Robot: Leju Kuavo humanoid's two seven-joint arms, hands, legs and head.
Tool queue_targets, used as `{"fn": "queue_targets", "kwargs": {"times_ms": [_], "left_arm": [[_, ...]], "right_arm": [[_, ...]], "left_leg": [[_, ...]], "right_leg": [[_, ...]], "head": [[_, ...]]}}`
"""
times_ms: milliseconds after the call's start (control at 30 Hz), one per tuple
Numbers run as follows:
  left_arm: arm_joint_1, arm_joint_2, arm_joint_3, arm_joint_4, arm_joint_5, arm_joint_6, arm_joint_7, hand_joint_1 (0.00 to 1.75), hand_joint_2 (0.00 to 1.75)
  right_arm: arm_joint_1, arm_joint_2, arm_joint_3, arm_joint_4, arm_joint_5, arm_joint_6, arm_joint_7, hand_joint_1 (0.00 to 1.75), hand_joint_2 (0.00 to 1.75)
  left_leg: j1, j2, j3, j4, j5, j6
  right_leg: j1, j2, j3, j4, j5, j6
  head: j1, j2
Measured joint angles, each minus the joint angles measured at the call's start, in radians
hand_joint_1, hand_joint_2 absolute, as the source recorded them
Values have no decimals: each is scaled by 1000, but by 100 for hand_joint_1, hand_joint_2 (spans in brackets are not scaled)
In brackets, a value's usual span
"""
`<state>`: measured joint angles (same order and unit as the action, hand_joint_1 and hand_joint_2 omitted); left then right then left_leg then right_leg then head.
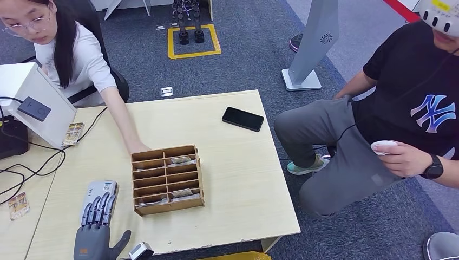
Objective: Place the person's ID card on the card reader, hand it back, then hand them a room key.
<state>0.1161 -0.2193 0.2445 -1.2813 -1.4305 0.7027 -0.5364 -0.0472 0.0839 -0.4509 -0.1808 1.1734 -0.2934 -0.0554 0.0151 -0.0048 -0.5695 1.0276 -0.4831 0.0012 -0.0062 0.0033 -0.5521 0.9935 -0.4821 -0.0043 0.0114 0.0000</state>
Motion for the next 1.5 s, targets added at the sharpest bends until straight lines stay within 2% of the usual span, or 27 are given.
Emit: {"fn": "queue_targets", "kwargs": {"times_ms": [167,333,567,1133,1500], "left_arm": [[0,0,0,2,5,0,-4,0,175],[-1,-17,-18,2,120,0,-110,0,175],[0,-48,-60,2,135,0,-107,0,175],[4,-36,-114,2,185,0,-105,0,175],[3,-18,-133,2,202,0,-74,0,175]], "right_arm": [[0,0,0,0,0,0,0,0,0],[-1,2,0,-1,2,0,-7,0,0],[-1,9,0,-1,2,0,-6,0,0],[-1,11,-7,-1,6,-3,-9,0,0],[-1,11,-9,-1,24,-3,-9,0,0]], "left_leg": [[0,0,0,0,0,0],[0,0,0,0,0,0],[-1,0,0,0,0,1],[-1,0,0,0,0,1],[-1,0,0,0,0,1]], "right_leg": [[0,0,0,0,0,0],[0,0,0,0,0,0],[-1,0,0,0,0,0],[-1,0,0,0,0,0],[0,0,0,0,0,0]], "head": [[0,0],[0,0],[0,0],[0,0],[0,0]]}}
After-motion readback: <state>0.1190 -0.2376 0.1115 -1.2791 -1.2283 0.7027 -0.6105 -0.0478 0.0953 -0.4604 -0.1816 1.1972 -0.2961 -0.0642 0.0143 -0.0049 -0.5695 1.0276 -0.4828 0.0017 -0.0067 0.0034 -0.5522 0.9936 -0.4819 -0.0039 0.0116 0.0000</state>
